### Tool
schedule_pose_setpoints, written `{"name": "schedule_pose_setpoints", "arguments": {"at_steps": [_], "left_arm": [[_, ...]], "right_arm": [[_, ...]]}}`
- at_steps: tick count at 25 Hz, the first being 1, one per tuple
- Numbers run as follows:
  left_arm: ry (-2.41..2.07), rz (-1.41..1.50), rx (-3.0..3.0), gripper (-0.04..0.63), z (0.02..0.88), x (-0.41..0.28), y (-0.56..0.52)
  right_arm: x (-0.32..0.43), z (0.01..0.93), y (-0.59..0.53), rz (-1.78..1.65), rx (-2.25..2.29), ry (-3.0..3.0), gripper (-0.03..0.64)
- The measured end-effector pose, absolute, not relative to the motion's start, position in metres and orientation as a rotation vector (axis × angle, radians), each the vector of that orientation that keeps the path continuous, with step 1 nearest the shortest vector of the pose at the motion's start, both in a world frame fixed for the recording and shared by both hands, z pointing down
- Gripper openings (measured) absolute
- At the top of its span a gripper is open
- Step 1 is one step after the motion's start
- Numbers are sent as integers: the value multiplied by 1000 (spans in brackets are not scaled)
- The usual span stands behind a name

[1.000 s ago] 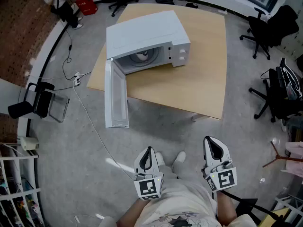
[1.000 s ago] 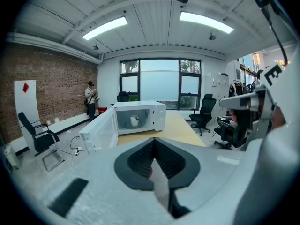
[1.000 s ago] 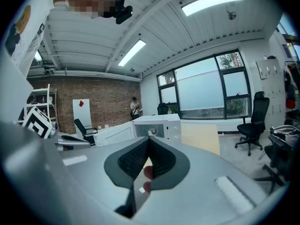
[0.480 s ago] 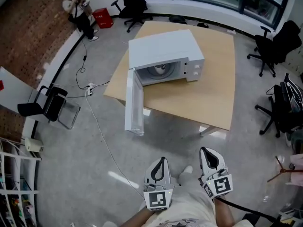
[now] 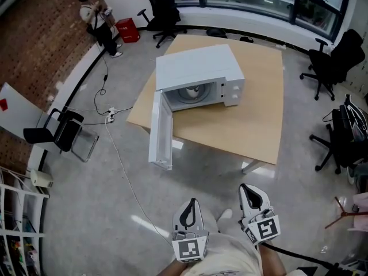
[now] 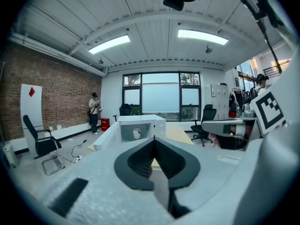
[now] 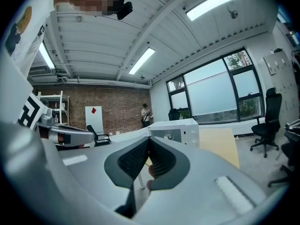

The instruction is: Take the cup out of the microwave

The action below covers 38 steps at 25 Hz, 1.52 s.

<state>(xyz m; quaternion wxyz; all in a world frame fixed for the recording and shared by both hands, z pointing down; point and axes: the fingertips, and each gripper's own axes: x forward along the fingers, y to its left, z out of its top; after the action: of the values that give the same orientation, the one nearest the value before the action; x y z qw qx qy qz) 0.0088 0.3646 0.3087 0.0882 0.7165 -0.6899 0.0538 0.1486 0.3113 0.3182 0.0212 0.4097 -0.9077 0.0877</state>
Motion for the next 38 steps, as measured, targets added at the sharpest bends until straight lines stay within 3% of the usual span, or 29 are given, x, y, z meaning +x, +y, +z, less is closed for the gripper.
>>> {"name": "schedule_pose_setpoints", "arguments": {"at_steps": [11,26,38], "left_arm": [[-2061,132,2142,3,294,9,314],[-1924,167,2206,3,299,-87,100],[-1917,168,2176,3,315,-110,29]], "right_arm": [[135,283,276,251,1233,-2873,8],[56,290,71,248,1404,-2745,8],[16,313,-17,210,1335,-2741,8]]}}
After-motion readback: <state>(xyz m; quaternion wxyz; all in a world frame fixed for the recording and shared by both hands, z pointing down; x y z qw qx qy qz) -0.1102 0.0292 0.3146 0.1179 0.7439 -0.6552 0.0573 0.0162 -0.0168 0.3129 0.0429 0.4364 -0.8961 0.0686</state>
